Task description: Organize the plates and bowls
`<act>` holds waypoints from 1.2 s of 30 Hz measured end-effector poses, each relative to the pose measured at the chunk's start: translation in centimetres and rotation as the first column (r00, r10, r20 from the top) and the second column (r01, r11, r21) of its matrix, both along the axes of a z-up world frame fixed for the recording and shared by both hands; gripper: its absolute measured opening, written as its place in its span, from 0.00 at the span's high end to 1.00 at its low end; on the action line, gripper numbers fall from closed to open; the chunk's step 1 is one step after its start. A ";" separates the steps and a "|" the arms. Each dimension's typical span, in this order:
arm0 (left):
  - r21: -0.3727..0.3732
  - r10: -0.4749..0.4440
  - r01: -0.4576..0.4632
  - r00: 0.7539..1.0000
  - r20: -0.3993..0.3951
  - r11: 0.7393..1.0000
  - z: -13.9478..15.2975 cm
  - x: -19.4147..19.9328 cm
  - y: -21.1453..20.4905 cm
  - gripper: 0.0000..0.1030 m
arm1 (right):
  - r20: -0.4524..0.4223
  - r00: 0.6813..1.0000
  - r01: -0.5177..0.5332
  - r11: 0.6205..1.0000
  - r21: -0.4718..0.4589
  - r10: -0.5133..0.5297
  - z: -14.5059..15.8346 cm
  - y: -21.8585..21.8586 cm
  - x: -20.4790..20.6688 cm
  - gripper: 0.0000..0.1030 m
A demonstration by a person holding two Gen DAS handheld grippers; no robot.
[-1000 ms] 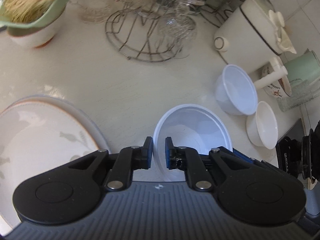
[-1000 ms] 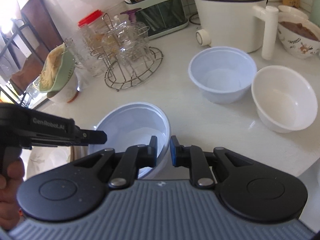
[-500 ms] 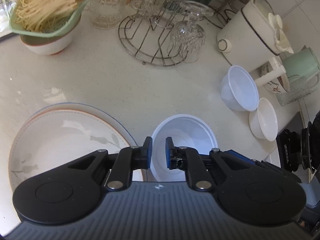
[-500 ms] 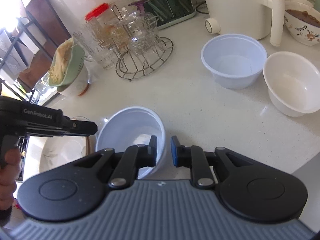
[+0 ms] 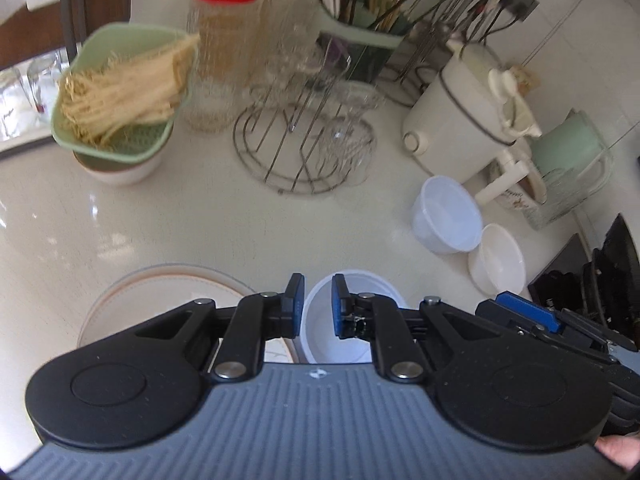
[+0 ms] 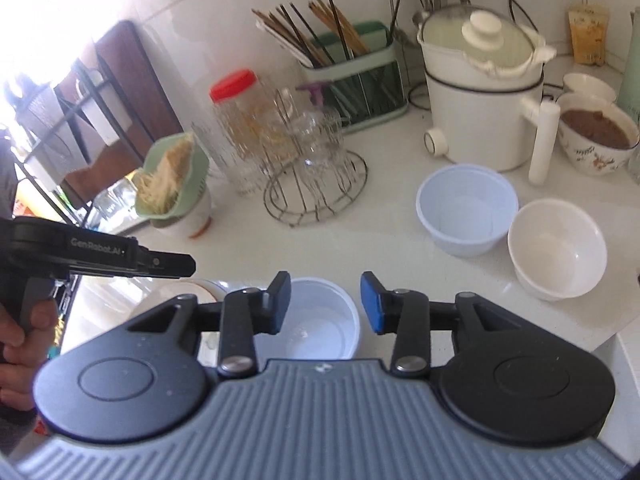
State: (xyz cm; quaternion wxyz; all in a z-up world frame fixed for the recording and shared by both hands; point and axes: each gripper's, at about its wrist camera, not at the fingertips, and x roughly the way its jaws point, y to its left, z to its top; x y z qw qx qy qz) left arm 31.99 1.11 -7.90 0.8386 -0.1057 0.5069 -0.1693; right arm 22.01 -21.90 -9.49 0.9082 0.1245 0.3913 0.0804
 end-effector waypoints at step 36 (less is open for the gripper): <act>-0.002 -0.044 0.045 0.977 0.207 0.999 6.2 -5.0 -4.2 0.43 | 0.230 0.965 0.149 0.986 -0.076 -0.128 6.8 -3.1 -4.7 0.14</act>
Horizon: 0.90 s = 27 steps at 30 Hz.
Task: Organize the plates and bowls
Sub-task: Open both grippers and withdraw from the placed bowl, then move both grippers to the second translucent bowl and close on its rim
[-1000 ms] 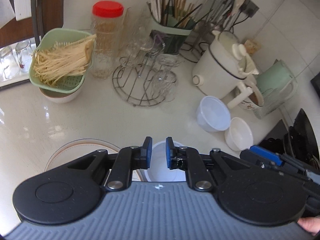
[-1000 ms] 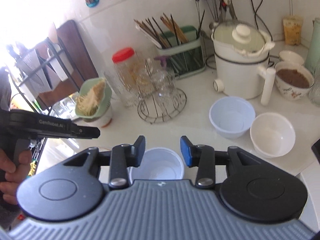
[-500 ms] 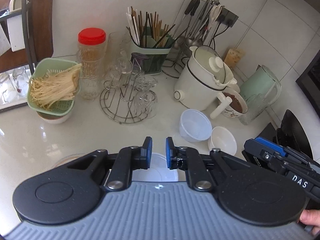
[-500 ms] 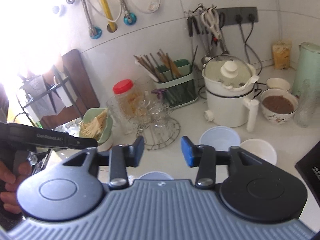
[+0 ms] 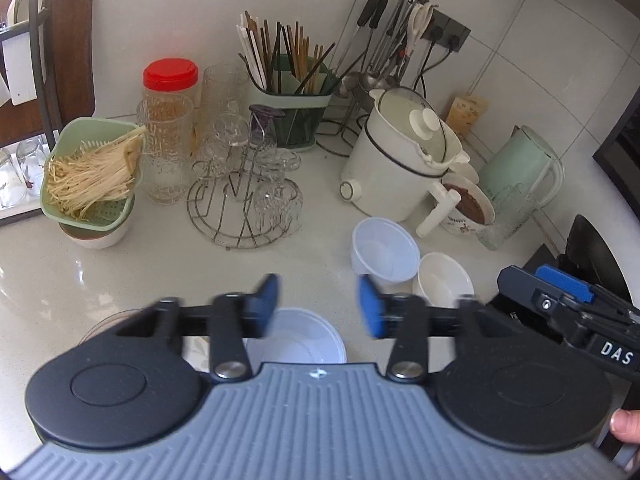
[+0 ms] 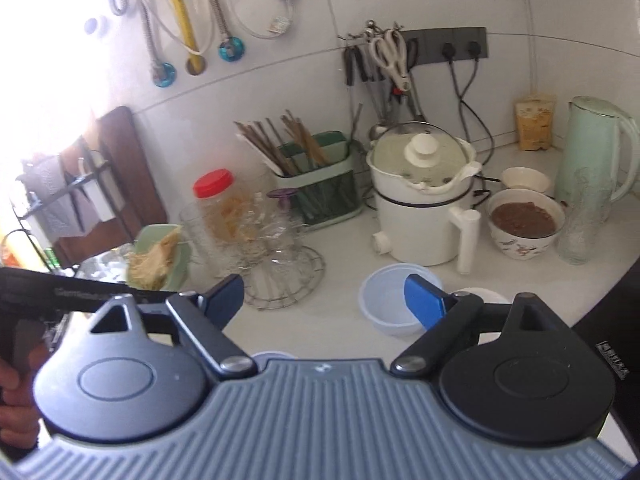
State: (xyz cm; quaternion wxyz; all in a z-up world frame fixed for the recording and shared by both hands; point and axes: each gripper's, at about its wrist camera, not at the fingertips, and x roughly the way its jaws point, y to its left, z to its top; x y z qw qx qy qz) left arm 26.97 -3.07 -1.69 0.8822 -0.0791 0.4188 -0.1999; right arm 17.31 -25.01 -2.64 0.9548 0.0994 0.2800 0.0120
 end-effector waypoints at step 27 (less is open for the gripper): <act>0.053 -0.047 0.051 0.996 -0.076 0.997 -4.2 7.3 -6.9 0.29 | -0.140 0.987 0.082 0.996 0.019 -0.079 -5.0 -5.4 5.3 0.14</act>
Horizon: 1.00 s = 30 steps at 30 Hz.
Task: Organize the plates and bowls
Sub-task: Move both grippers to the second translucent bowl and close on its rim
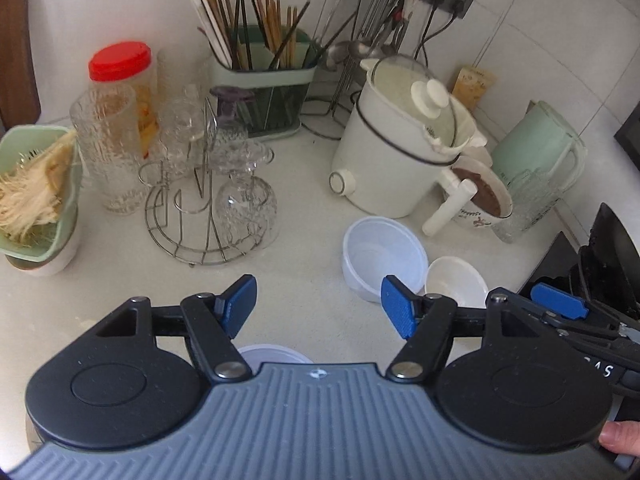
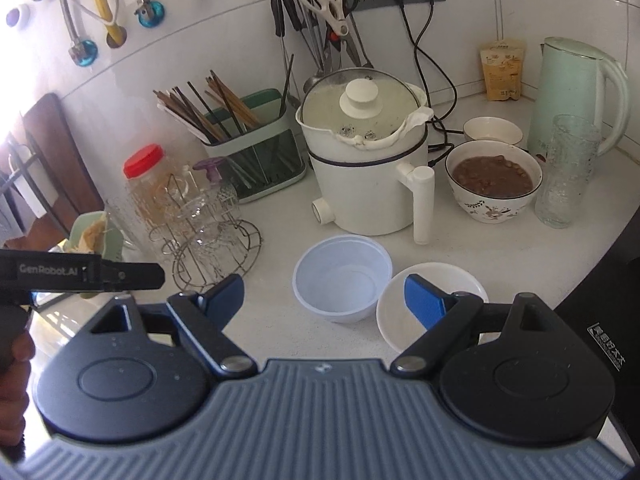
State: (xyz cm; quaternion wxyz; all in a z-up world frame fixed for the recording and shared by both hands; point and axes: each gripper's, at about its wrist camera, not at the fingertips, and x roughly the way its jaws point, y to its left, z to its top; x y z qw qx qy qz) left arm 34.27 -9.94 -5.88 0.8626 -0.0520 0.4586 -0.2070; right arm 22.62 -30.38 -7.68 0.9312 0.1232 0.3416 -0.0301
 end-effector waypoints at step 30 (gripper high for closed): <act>0.025 -0.063 0.068 0.983 -0.171 0.997 -7.0 8.7 -1.4 0.29 | -0.061 0.998 0.012 1.000 0.015 -0.011 -5.6 -1.0 7.9 0.22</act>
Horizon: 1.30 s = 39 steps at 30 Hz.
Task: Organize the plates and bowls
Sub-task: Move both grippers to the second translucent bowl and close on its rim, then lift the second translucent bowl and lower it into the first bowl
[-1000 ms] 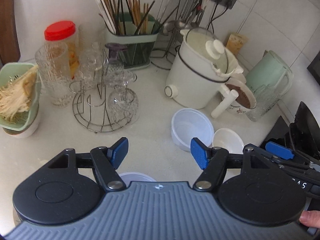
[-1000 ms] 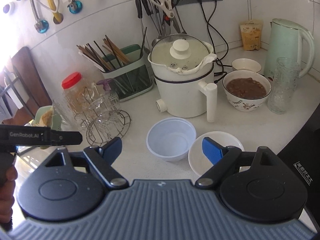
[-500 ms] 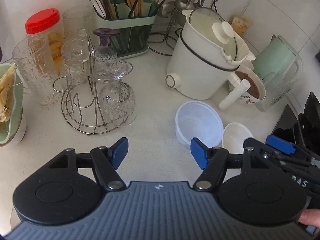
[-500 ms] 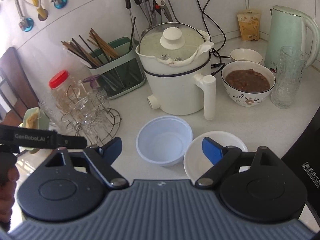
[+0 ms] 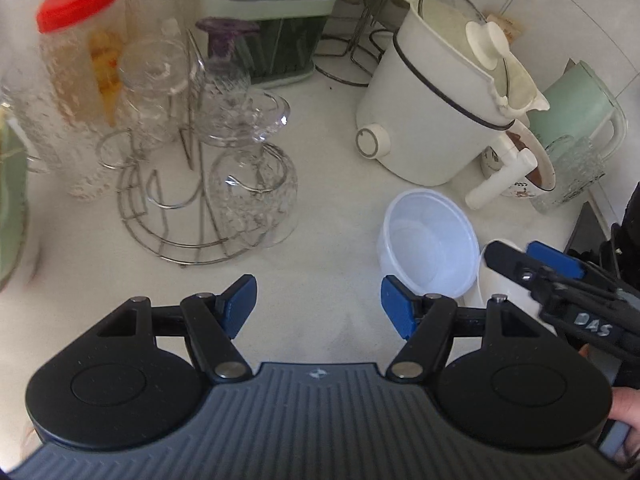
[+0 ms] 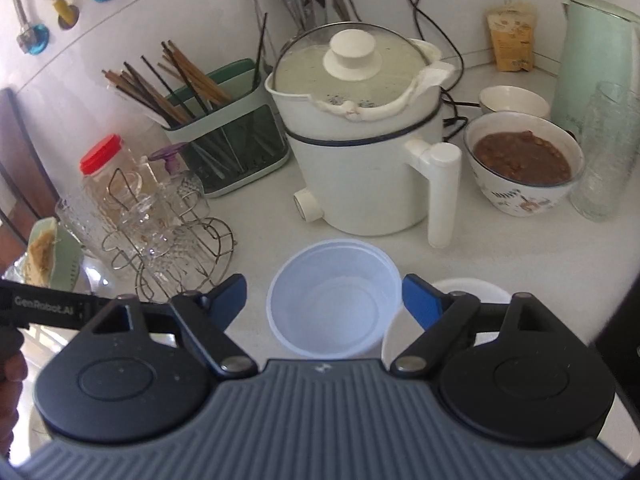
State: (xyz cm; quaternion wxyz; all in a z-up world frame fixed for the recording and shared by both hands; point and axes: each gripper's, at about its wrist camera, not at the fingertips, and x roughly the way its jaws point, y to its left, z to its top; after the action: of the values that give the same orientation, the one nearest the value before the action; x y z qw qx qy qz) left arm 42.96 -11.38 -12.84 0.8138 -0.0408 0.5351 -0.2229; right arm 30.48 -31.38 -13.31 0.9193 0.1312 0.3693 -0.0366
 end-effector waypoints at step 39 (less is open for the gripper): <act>-0.212 -0.113 0.074 0.977 -0.181 0.974 -7.6 6.0 -5.8 0.80 | -0.211 0.977 0.015 0.997 -0.078 -0.031 -7.0 -1.9 7.0 0.84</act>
State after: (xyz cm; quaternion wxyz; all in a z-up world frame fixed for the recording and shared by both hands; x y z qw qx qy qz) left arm 48.98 -17.15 -20.41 0.7383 -0.1201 0.5869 -0.3099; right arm 37.45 -33.28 -20.33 0.8785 0.0955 0.4620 -0.0750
